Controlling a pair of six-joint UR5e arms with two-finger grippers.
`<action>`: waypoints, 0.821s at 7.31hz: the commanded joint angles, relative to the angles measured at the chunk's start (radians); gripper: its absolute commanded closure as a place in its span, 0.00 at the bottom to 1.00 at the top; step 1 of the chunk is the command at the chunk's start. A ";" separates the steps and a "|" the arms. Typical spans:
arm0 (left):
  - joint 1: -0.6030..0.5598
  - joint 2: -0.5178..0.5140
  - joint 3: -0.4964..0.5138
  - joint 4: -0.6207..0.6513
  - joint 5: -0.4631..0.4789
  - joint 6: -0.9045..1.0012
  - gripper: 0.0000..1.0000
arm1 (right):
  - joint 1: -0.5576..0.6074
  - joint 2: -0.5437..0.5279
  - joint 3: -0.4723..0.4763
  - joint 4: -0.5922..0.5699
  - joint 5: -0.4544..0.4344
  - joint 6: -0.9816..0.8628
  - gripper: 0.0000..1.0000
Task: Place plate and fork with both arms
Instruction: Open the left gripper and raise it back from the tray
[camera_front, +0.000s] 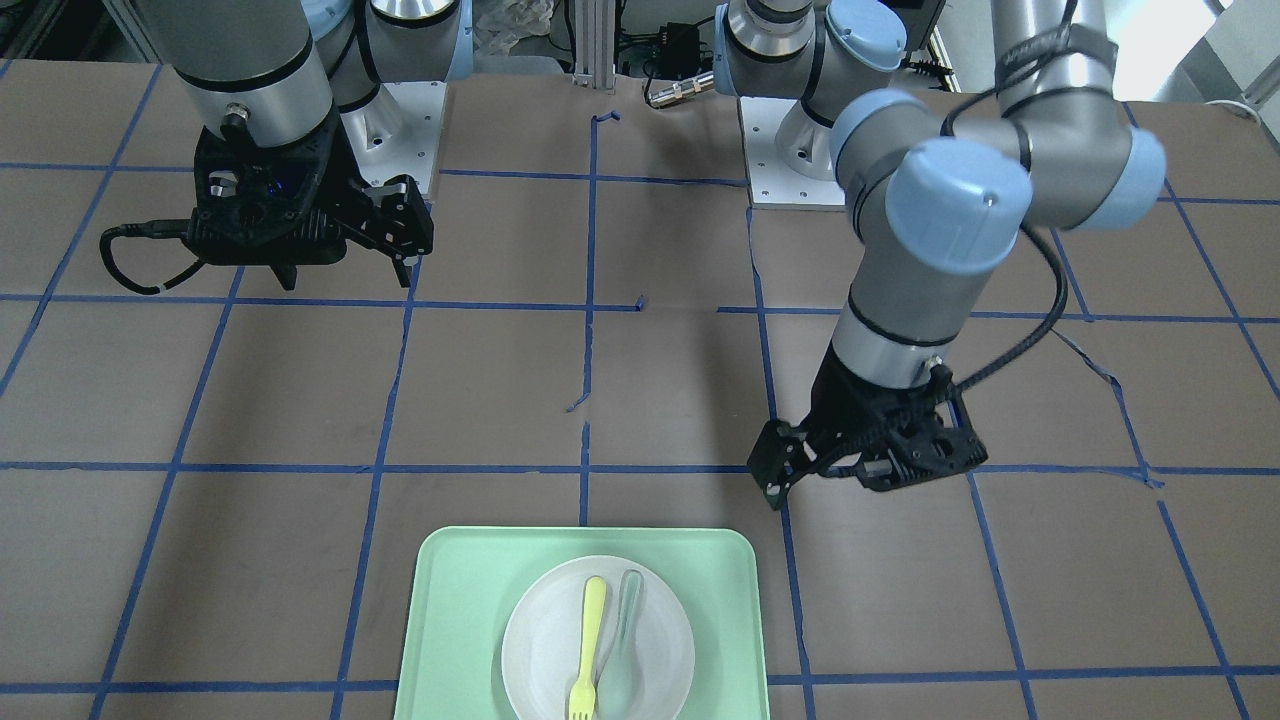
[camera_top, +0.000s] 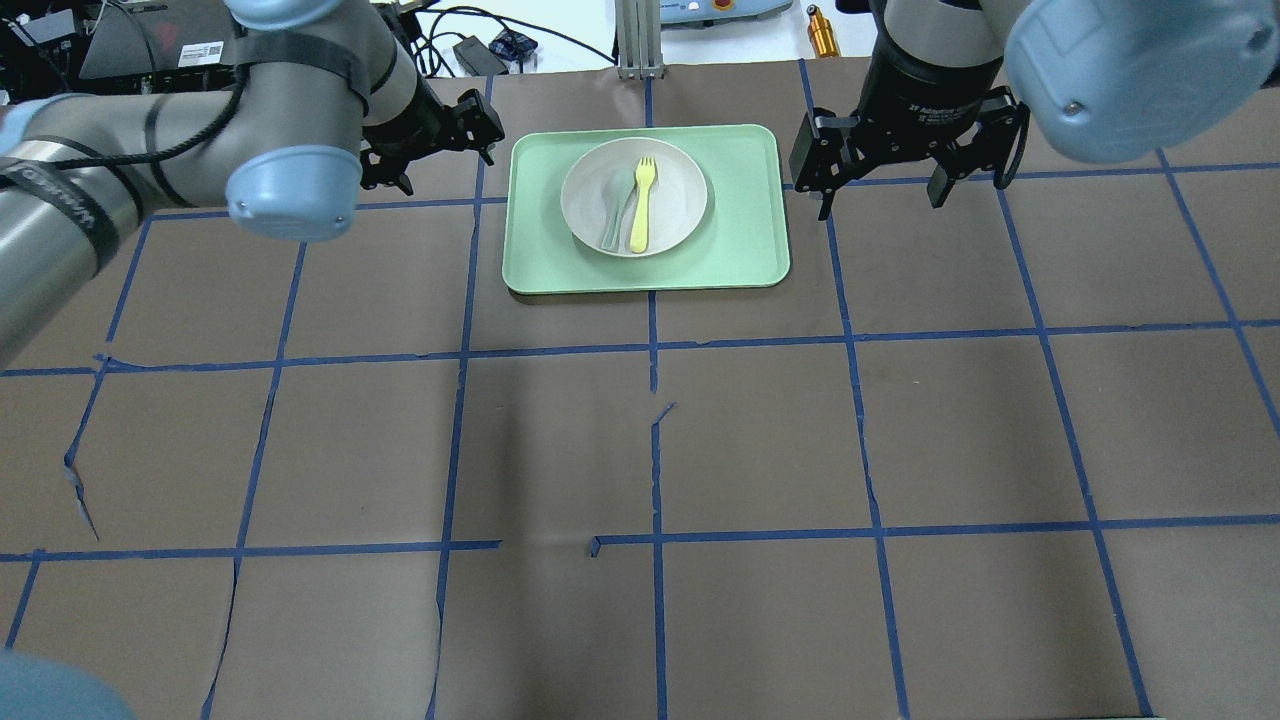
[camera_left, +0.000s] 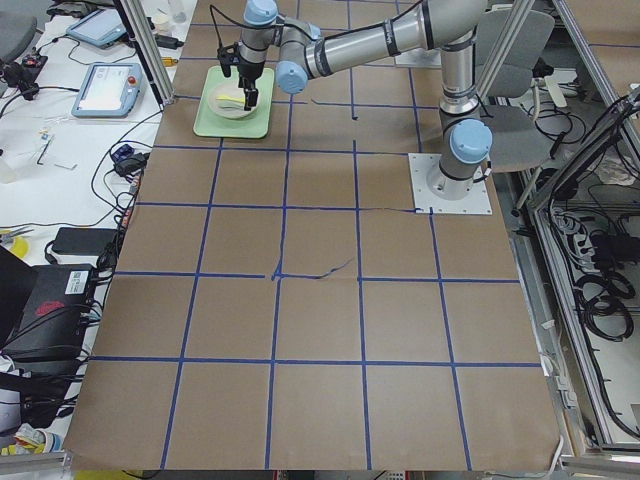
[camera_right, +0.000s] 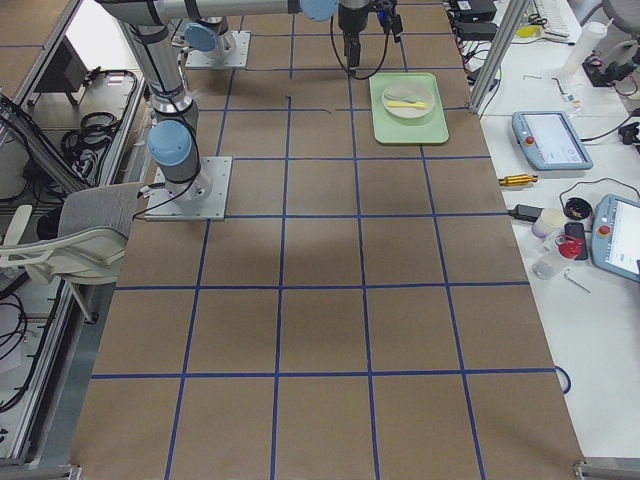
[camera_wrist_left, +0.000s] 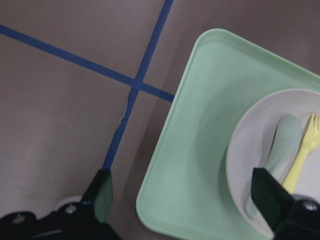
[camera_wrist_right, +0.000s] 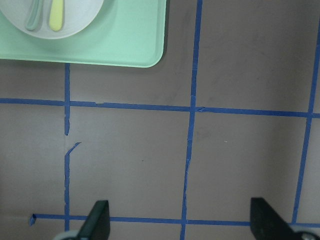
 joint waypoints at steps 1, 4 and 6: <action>-0.005 0.181 -0.012 -0.245 0.058 0.037 0.00 | -0.001 0.003 -0.001 -0.003 0.001 0.002 0.00; -0.008 0.275 -0.035 -0.399 -0.011 0.141 0.00 | -0.001 0.004 -0.003 -0.005 0.004 0.013 0.00; -0.006 0.253 -0.021 -0.415 -0.008 0.144 0.00 | 0.014 0.042 -0.014 -0.076 0.001 0.016 0.00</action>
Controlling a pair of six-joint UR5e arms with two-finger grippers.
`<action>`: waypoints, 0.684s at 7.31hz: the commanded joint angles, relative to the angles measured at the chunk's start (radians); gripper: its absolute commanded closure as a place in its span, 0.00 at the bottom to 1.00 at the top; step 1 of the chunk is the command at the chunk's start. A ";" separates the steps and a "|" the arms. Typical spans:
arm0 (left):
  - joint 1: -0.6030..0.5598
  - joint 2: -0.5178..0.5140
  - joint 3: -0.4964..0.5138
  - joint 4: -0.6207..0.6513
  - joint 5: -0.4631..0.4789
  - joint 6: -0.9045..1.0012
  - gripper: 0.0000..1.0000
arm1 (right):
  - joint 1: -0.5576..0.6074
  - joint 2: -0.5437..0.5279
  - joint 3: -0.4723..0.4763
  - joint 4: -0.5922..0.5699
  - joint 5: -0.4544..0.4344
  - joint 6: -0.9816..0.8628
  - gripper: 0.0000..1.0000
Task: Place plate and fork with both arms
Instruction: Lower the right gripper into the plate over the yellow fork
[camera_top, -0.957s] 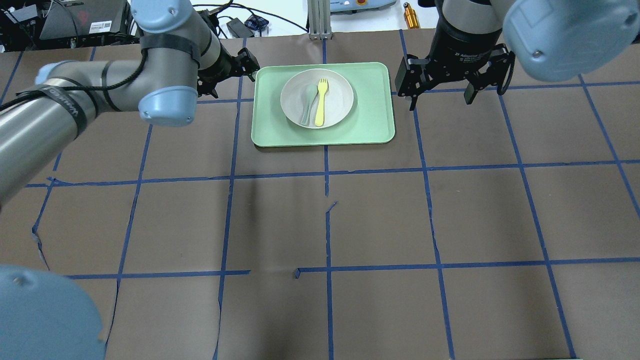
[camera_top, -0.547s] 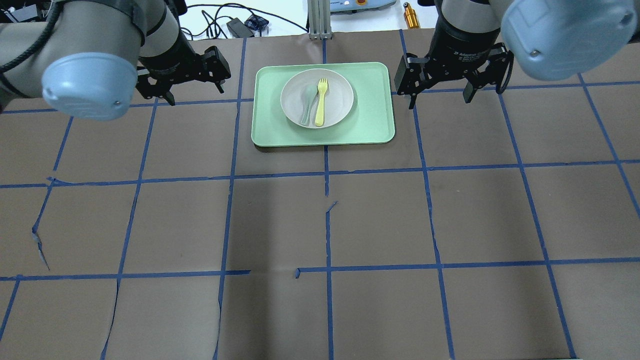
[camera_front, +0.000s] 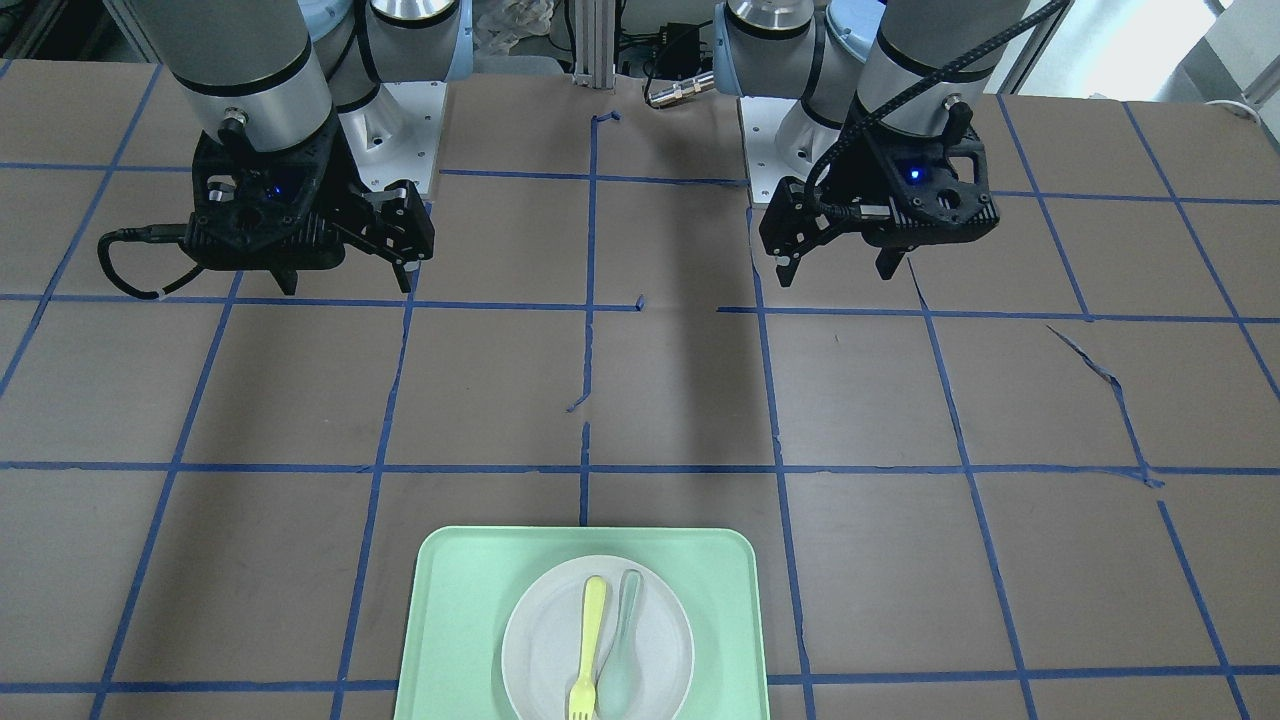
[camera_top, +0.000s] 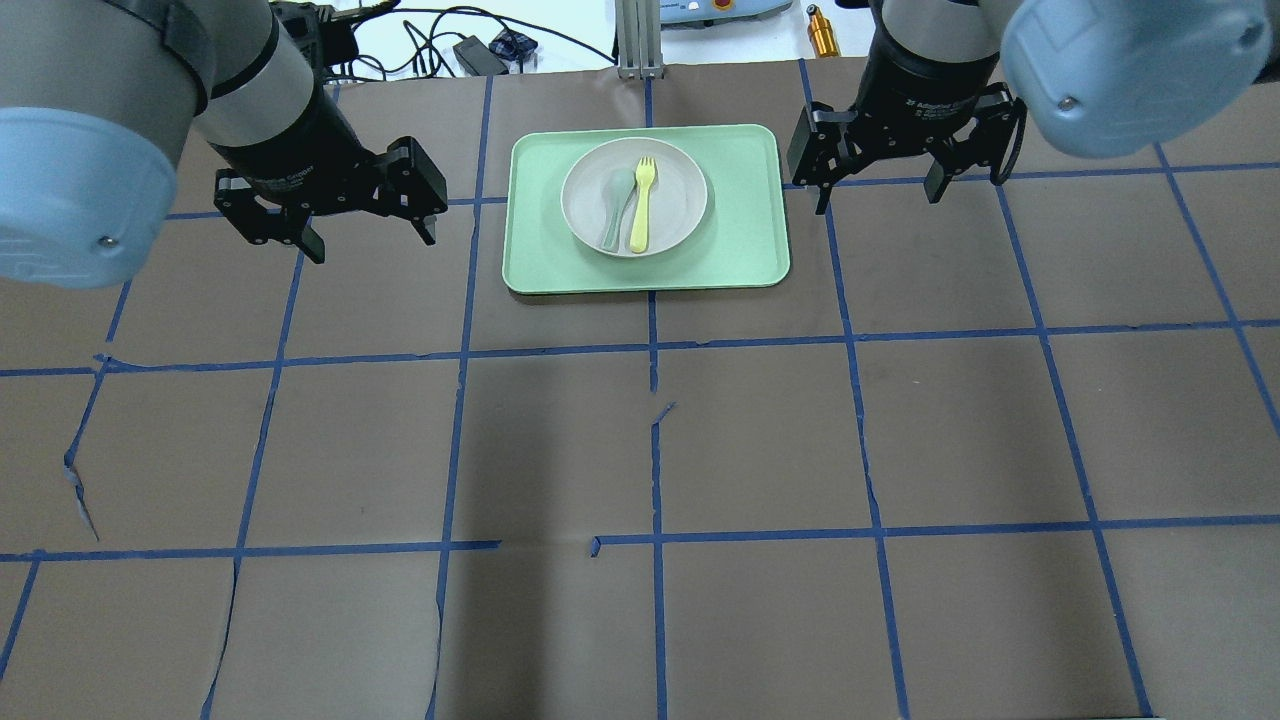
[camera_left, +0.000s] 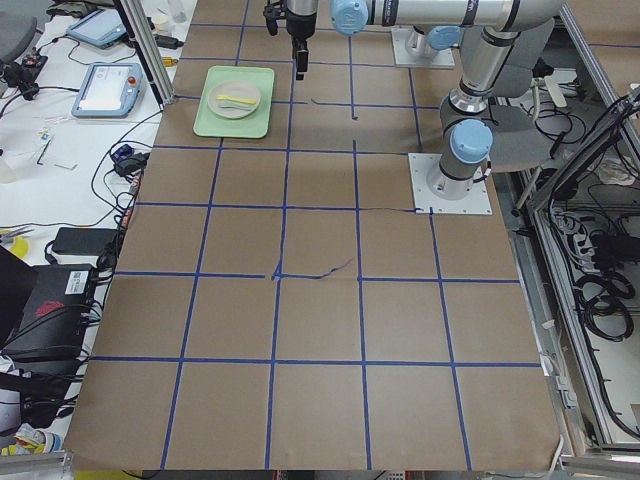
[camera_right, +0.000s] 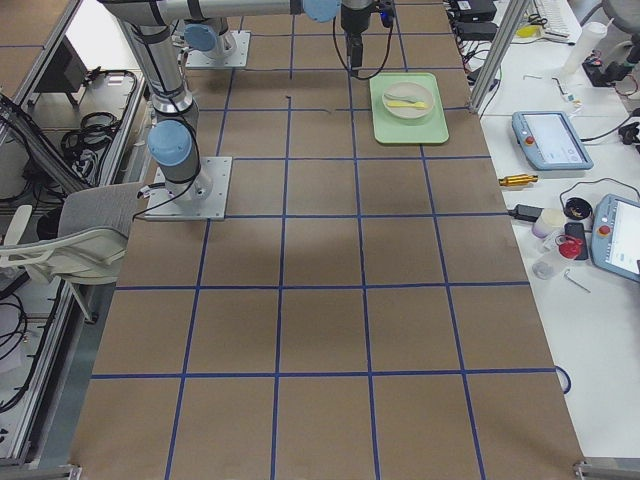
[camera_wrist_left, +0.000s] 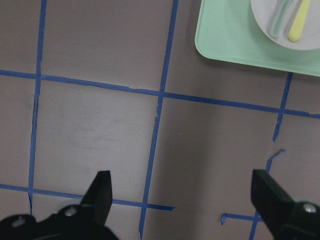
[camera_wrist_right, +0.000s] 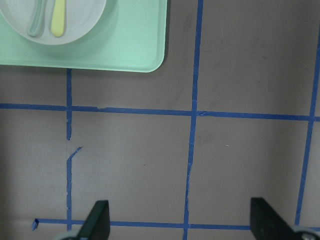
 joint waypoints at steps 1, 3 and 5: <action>0.001 -0.010 0.002 -0.003 -0.011 0.008 0.00 | 0.072 0.089 -0.013 -0.140 -0.003 0.027 0.00; -0.001 -0.010 -0.004 -0.001 -0.012 0.008 0.00 | 0.156 0.265 -0.118 -0.247 -0.027 0.165 0.00; -0.001 -0.004 -0.010 0.001 -0.012 0.008 0.00 | 0.192 0.481 -0.290 -0.279 -0.033 0.200 0.00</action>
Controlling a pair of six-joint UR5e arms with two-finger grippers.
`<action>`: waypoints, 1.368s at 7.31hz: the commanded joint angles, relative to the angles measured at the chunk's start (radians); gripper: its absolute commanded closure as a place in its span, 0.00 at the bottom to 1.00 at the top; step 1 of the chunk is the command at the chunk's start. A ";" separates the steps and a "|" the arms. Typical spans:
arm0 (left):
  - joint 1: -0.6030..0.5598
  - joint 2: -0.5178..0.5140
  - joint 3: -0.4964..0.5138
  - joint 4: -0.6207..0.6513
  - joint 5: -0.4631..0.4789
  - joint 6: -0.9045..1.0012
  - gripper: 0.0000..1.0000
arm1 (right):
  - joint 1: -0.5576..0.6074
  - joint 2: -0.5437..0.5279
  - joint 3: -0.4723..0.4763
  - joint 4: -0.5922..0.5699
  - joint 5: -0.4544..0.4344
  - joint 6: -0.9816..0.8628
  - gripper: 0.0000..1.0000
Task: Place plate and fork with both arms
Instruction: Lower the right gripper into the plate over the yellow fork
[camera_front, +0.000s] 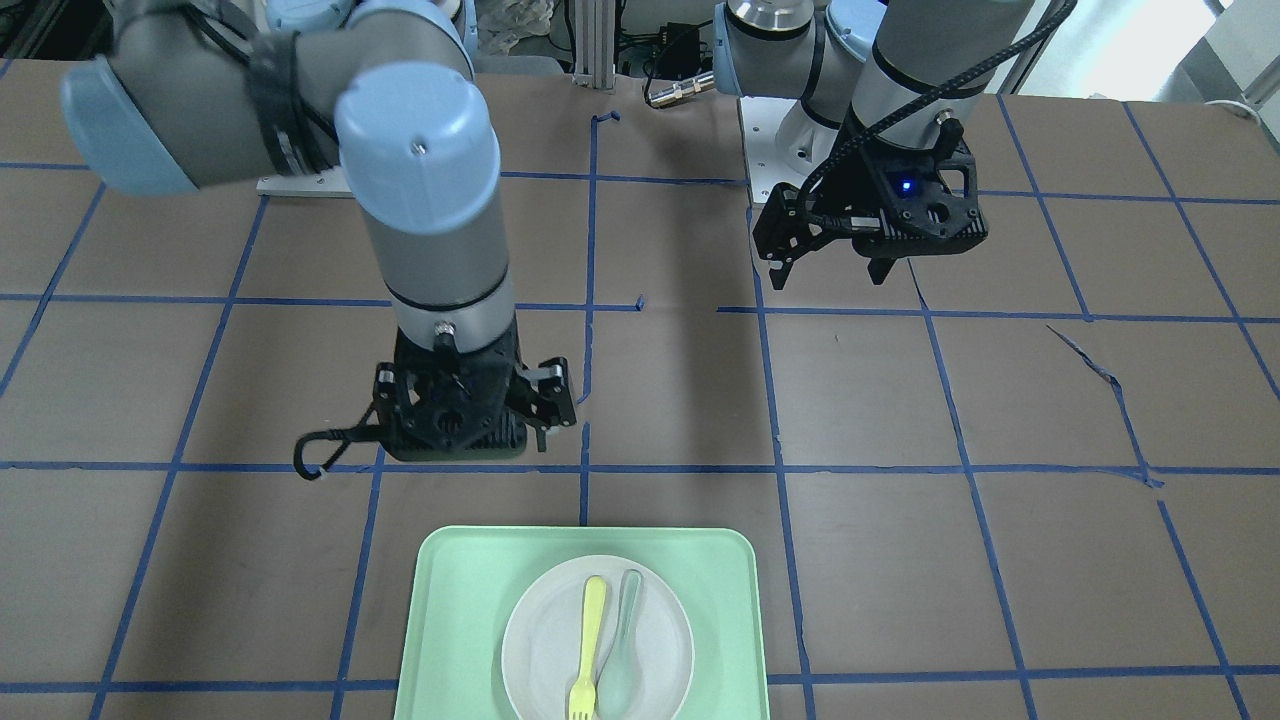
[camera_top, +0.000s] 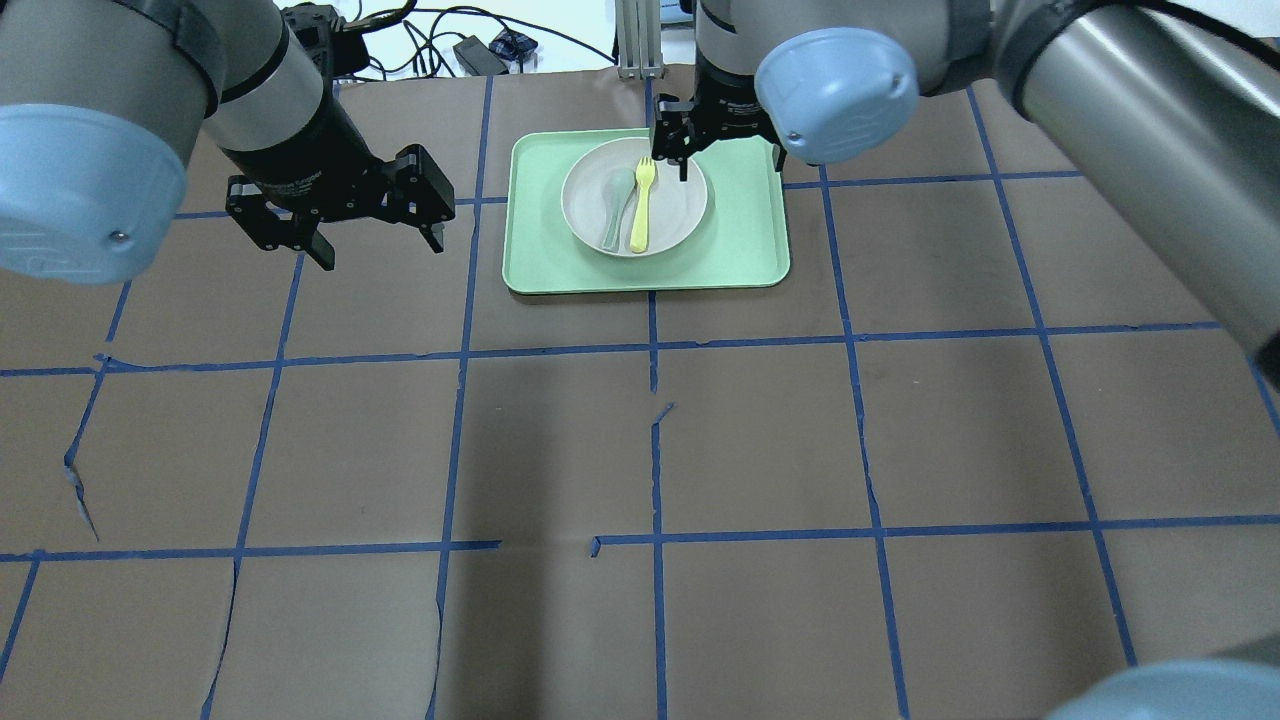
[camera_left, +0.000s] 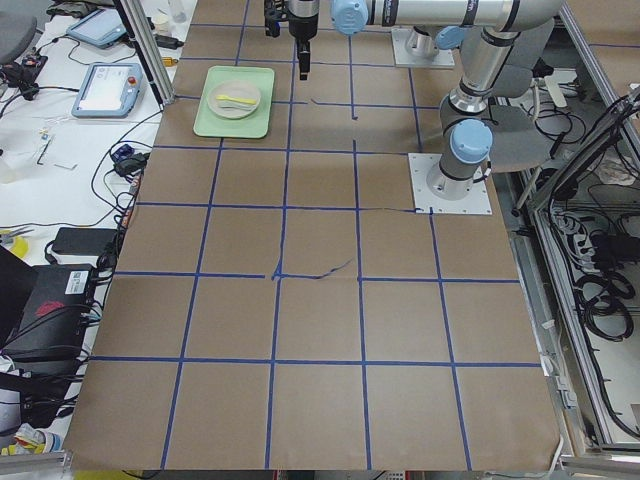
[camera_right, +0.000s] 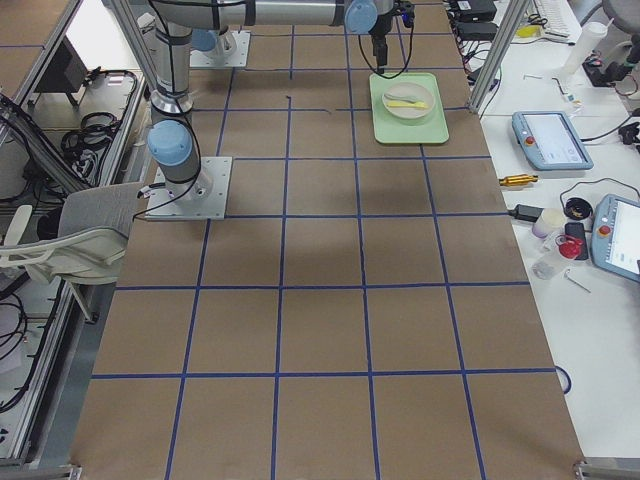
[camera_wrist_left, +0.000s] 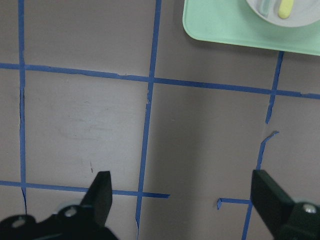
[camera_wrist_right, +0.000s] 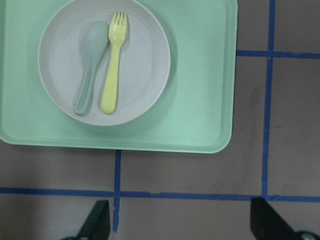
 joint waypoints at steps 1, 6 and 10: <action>0.000 0.010 -0.006 0.001 -0.002 0.002 0.00 | 0.030 0.207 -0.149 -0.080 -0.006 0.040 0.00; 0.000 0.015 -0.018 0.002 -0.001 0.025 0.00 | 0.031 0.357 -0.168 -0.242 0.011 0.047 0.04; -0.002 0.015 -0.020 0.002 -0.001 0.025 0.00 | 0.031 0.407 -0.158 -0.239 0.045 0.034 0.12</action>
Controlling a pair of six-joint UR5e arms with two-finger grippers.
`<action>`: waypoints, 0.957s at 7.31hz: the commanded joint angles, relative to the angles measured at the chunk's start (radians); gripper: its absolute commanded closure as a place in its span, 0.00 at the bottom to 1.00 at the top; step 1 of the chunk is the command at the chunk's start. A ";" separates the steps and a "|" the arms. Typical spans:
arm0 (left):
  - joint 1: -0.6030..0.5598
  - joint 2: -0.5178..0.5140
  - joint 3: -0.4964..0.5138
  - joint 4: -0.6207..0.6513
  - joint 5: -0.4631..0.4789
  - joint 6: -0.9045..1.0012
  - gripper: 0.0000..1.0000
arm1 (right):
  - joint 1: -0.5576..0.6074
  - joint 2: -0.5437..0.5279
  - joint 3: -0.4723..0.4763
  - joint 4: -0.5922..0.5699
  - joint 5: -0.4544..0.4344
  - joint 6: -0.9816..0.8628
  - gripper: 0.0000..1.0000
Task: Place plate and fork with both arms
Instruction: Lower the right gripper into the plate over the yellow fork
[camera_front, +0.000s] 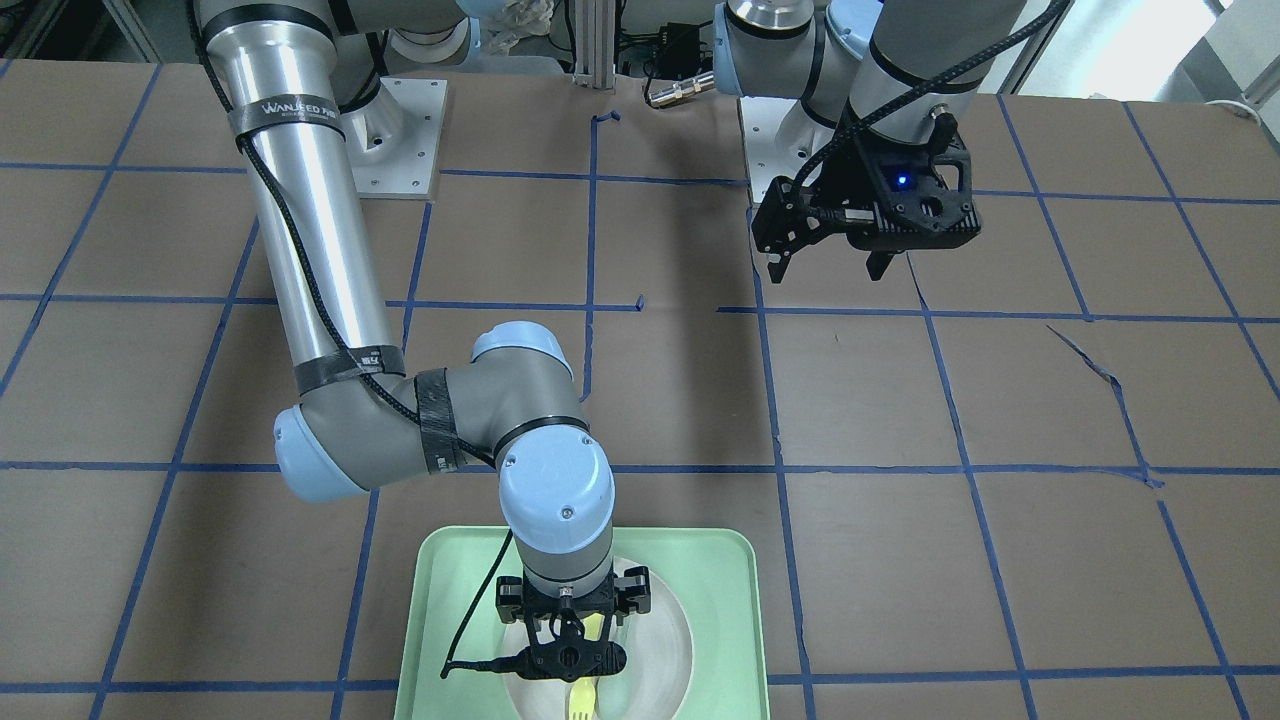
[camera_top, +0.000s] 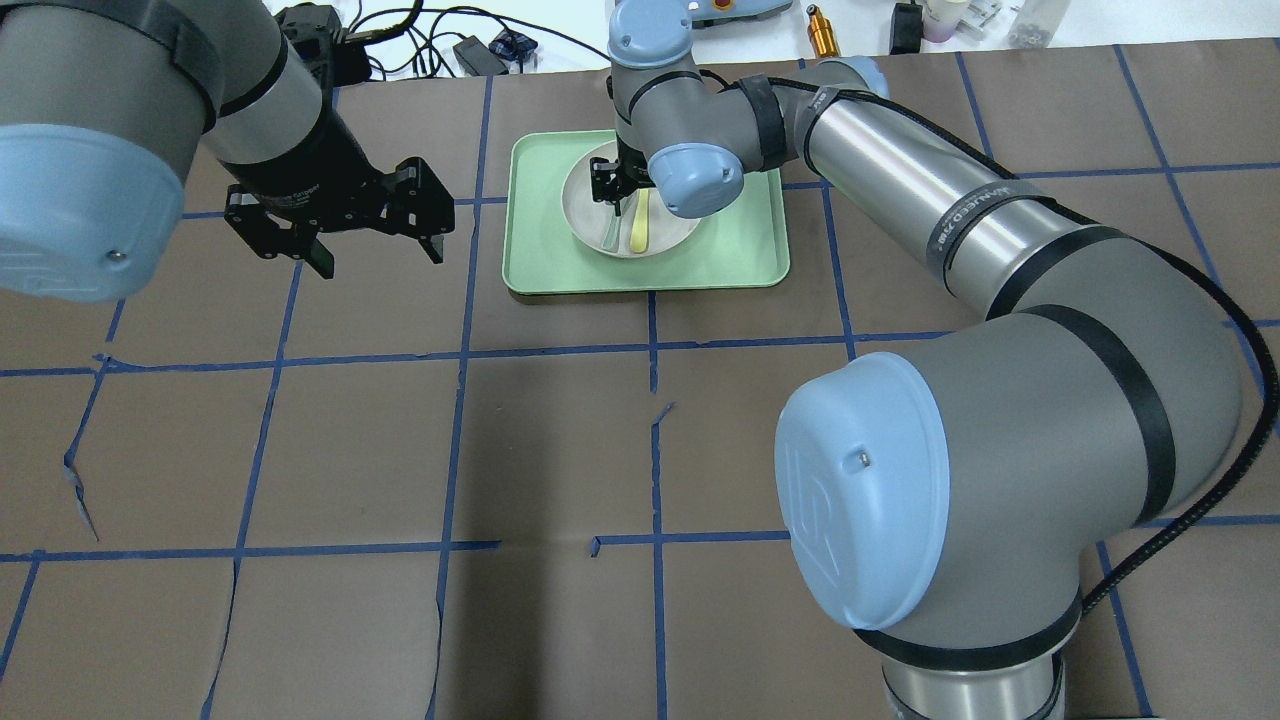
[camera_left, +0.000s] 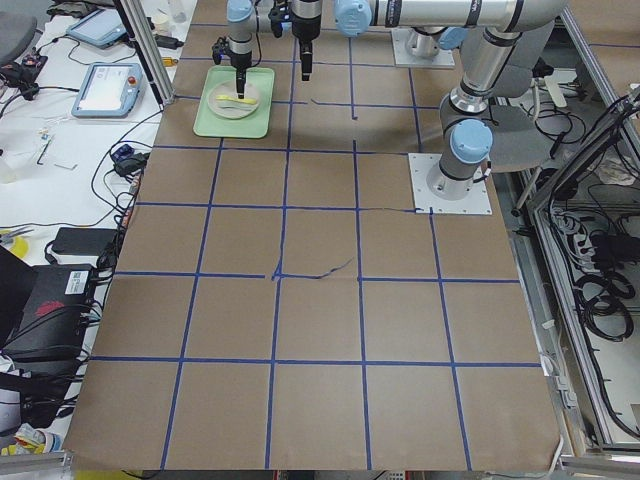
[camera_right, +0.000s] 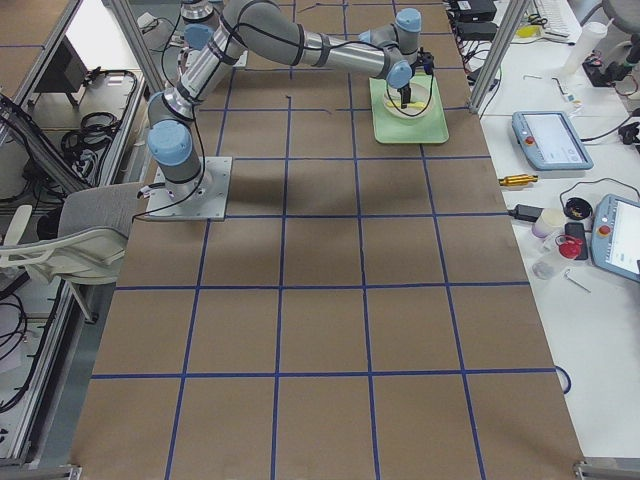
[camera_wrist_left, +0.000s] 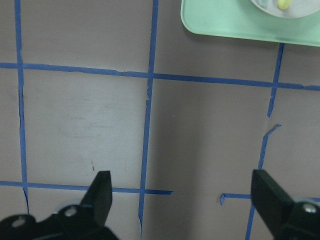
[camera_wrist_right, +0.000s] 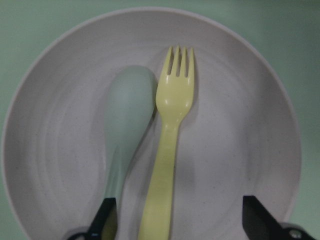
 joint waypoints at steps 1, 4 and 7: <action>0.000 0.000 -0.001 -0.001 0.000 -0.002 0.00 | 0.000 0.011 0.011 0.003 0.004 -0.002 0.13; 0.000 0.000 -0.001 0.001 0.000 -0.002 0.00 | 0.001 0.011 0.028 0.010 0.024 -0.010 0.23; 0.000 0.000 -0.001 0.001 0.000 -0.002 0.00 | 0.001 0.011 0.028 0.012 0.024 -0.013 0.56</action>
